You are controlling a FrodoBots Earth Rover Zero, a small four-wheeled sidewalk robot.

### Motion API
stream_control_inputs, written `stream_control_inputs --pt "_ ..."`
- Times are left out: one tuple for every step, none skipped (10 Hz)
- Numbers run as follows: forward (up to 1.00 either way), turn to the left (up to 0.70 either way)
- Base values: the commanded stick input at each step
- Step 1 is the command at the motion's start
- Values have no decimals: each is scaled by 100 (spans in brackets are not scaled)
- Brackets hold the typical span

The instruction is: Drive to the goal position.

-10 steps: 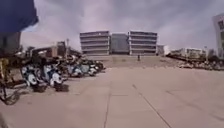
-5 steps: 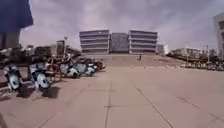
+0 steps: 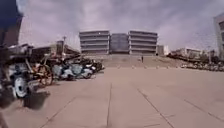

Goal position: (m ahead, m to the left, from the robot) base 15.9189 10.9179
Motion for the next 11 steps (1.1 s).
stream_control_inputs --pt "100 0" --pt "100 0" --pt "100 0" --pt "100 0" --pt "100 0" --pt "100 0" --pt "100 0" --pt "100 -13" --pt "100 -35" --pt "100 -21" --pt "100 0"
